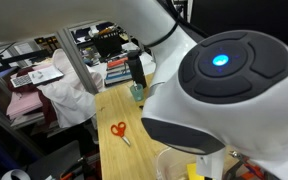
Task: Remove the red object from the storage box and put it on the table
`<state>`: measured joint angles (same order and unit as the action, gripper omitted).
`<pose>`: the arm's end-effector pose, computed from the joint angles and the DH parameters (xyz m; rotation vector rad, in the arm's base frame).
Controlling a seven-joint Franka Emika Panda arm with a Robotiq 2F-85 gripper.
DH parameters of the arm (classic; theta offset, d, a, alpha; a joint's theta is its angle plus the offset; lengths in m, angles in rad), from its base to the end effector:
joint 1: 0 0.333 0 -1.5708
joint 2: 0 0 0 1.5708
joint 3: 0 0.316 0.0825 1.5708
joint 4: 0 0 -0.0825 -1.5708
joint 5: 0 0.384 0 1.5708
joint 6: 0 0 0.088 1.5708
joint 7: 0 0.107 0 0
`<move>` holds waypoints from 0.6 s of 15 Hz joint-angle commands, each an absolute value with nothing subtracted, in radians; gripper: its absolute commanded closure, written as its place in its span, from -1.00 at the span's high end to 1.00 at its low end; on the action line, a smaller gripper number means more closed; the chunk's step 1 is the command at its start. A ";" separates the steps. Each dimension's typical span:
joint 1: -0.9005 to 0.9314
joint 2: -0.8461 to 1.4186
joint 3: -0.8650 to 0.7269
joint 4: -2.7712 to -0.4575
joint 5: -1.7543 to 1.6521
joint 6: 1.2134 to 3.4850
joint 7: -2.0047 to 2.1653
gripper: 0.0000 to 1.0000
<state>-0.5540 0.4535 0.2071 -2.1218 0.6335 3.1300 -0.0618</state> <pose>0.5497 -0.2586 0.2483 -2.5506 1.3331 -0.8176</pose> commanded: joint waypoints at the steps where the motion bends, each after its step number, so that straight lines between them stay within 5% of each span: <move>1: -0.665 0.469 0.338 -2.112 0.664 3.197 -0.147 -0.93; 9: -0.909 0.528 0.607 -2.109 0.631 3.244 -0.255 -0.93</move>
